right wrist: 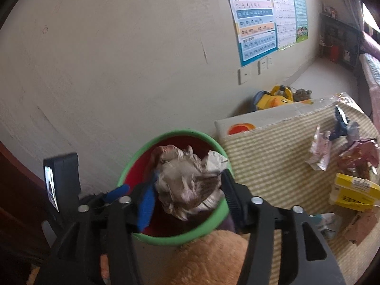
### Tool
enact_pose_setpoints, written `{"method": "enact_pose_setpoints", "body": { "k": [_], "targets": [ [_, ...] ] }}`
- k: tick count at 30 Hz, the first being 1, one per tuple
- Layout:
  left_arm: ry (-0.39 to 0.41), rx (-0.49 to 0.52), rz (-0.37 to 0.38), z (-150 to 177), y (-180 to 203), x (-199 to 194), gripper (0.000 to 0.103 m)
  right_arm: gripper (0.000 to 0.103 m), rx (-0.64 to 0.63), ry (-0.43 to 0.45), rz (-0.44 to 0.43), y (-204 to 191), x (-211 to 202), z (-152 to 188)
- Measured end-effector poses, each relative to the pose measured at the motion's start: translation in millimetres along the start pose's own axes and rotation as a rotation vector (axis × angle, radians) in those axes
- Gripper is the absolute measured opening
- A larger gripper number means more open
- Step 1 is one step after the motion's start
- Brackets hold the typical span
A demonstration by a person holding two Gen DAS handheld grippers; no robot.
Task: Collect trash
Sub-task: 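Open the left gripper over the bin while the right gripper releases the paper ball into it, then grasp the pink snack bag with the right gripper while the left gripper approaches the white-blue wrapper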
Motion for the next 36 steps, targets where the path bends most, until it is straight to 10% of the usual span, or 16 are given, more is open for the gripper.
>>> {"method": "enact_pose_setpoints", "body": {
  "k": [10, 25, 36],
  "targets": [
    [0.002, 0.011, 0.001, 4, 3, -5, 0.055, 0.070, 0.046, 0.014, 0.057, 30, -22, 12],
    [0.009, 0.143, 0.058, 20, 68, -25, 0.057, 0.071, 0.431, -0.033, 0.534, 244, -116, 134],
    [0.000, 0.289, 0.098, 46, 131, -43, 0.058, 0.075, 0.469, -0.099, 0.505, 272, -81, 156]
  ]
}}
Point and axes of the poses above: each gripper's, at about its wrist camera, not at the fingertips, and x roughly the way its jaws point, y to its right, z to its underside, the point moved 7 cm from there along x, roughly the way its jaws point, and after that the axes turned 8 degrees about -x, right-handed, at the moved point
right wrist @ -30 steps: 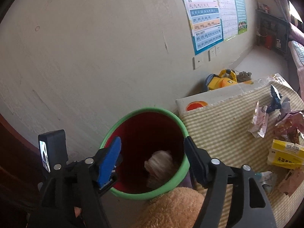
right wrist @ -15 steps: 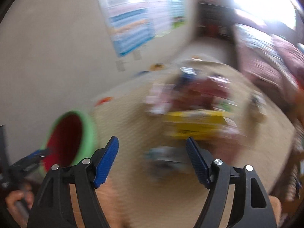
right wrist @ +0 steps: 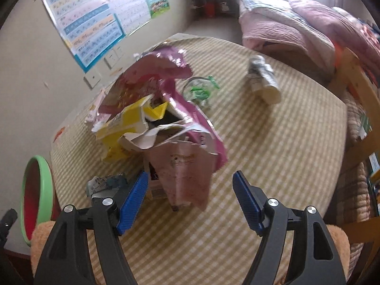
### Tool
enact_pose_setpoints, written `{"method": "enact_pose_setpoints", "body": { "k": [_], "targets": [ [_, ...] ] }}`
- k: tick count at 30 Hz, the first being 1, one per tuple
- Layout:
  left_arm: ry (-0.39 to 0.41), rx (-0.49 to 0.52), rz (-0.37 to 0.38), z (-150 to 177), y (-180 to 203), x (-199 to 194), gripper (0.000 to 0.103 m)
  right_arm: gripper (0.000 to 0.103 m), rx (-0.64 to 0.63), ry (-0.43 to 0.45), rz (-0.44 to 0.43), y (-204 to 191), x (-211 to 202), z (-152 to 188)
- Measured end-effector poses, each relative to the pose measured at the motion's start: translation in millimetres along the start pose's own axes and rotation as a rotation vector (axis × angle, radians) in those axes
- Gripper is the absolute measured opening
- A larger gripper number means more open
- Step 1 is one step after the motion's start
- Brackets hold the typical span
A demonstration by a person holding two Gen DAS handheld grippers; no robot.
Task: Collect trash
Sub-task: 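Grasp the pink snack bag with the right gripper while the left gripper approaches the white-blue wrapper, then grasp the white-blue wrapper with the left gripper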
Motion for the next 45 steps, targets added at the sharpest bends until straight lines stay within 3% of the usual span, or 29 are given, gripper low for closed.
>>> {"method": "enact_pose_setpoints", "body": {
  "k": [2, 4, 6, 10, 13, 20, 26, 28, 31, 37, 42, 45],
  "targets": [
    [0.000, 0.024, 0.004, 2, 10, -3, 0.061, 0.074, -0.034, -0.009, 0.022, -5, 8, -1],
    [-0.007, 0.059, 0.013, 4, 23, -4, 0.061, 0.046, -0.058, -0.030, 0.012, -10, 15, 0],
    [-0.009, 0.091, 0.018, 5, 35, -4, 0.061, 0.042, -0.065, -0.015, -0.022, -11, 11, 0],
    [-0.036, 0.161, 0.057, 11, 65, 3, 0.062, 0.041, -0.060, 0.020, -0.111, -7, -14, 5],
    [-0.057, 0.266, 0.085, 18, 97, 14, 0.071, 0.041, -0.044, 0.029, -0.153, -1, -33, 14],
    [-0.119, 0.514, 0.112, 33, 165, 55, 0.071, 0.042, -0.012, 0.004, -0.140, 19, -50, 43],
    [-0.190, 0.698, 0.070, 44, 191, 88, 0.072, 0.042, 0.055, -0.028, -0.162, 38, -43, 56],
    [-0.206, 0.734, 0.058, 45, 192, 93, 0.076, 0.042, 0.057, -0.028, -0.173, 39, -44, 57],
    [-0.221, 0.721, 0.046, 43, 187, 99, 0.078, 0.042, 0.056, -0.030, -0.182, 38, -43, 58],
    [-0.303, 0.562, 0.080, 42, 174, 115, 0.088, 0.043, 0.081, -0.040, -0.201, 41, -39, 61],
    [-0.318, 0.567, 0.092, 53, 183, 115, 0.087, 0.043, 0.091, -0.040, -0.204, 43, -38, 61],
    [-0.306, 0.584, 0.092, 62, 189, 113, 0.077, 0.043, 0.086, -0.037, -0.201, 43, -39, 61]
  ]
}}
Point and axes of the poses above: each gripper's, at about its wrist camera, not at the fingertips, and x roughly the way its jaws point, y to its right, z to its underside, the point moved 7 cm from there along x, roughly the way its jaws point, and after that the axes turned 8 degrees about -x, right-handed, at the moved point
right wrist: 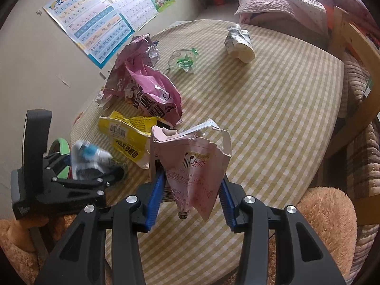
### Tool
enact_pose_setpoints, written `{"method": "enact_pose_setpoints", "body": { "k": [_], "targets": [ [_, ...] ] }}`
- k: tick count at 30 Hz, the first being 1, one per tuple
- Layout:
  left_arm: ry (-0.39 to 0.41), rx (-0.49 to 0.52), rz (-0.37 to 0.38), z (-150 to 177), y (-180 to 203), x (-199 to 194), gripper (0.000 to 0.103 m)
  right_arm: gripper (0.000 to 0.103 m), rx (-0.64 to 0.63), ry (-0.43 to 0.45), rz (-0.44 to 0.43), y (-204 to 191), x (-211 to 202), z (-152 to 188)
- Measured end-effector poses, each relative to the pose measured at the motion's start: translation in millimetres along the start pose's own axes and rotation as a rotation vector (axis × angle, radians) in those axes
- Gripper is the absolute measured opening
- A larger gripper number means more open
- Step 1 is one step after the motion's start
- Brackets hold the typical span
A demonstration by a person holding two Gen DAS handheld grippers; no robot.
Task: Collect trash
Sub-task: 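Grasp the white-blue wrapper with the left gripper, then carry the white-blue wrapper with the left gripper toward the bin while the right holds the pink bag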
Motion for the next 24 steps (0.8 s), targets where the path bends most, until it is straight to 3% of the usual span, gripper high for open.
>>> {"method": "enact_pose_setpoints", "body": {
  "k": [7, 18, 24],
  "targets": [
    [0.018, -0.059, 0.042, 6, 10, -8, 0.031, 0.043, 0.006, 0.004, 0.000, 1, -1, 0],
    [0.103, -0.240, 0.070, 13, -18, -44, 0.027, 0.043, 0.007, 0.014, 0.000, 1, -3, -1],
    [0.162, -0.274, 0.062, 16, -21, -65, 0.027, 0.043, -0.001, 0.030, 0.010, -1, -9, -4]
  ]
}}
Point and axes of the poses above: each gripper's, at about its wrist camera, not at the fingertips, and x roughly the way its jaws point, y to its right, z to its underside, the point moved 7 cm from there along x, roughly the way its jaws point, and after that the axes turned 8 degrees about -x, right-handed, at the moved point
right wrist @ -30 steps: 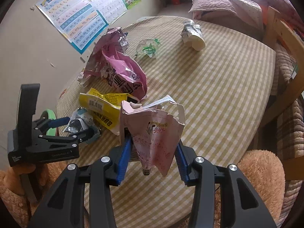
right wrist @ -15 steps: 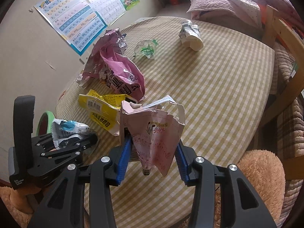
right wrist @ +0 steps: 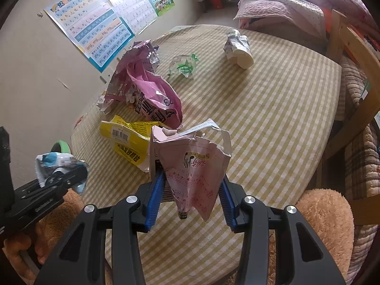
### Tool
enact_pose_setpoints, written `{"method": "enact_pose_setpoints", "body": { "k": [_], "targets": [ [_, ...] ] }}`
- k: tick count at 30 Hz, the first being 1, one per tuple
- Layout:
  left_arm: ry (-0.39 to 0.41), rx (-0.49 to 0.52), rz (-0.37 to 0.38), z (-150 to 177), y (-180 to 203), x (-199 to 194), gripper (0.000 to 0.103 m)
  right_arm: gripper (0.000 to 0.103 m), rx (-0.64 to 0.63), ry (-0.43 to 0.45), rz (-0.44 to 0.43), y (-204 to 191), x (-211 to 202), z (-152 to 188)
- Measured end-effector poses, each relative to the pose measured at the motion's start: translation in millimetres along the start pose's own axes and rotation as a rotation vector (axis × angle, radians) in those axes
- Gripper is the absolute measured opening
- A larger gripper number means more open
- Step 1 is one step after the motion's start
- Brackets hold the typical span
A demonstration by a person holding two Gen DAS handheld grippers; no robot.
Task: Collect trash
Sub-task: 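Carry the white-blue wrapper with the left gripper toward the bin while the right holds the pink bag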
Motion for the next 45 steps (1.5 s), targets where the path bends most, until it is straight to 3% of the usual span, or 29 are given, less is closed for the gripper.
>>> {"method": "enact_pose_setpoints", "body": {
  "k": [16, 45],
  "targets": [
    [0.120, -0.027, -0.006, -16, -8, -43, 0.027, 0.043, -0.121, 0.151, 0.005, -51, -51, -28],
    [0.179, -0.157, -0.012, -14, -70, -61, 0.027, 0.043, -0.321, 0.114, -0.002, -131, -43, -22]
  ]
}}
Point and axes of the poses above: each gripper's, at about its wrist camera, not at the fingertips, and x roughly the way its jaws point, y to its right, z to its underside, the point moved 7 cm from there along x, roughly the way its jaws point, and after that the axes turned 8 degrees about -x, right-handed, at the moved point
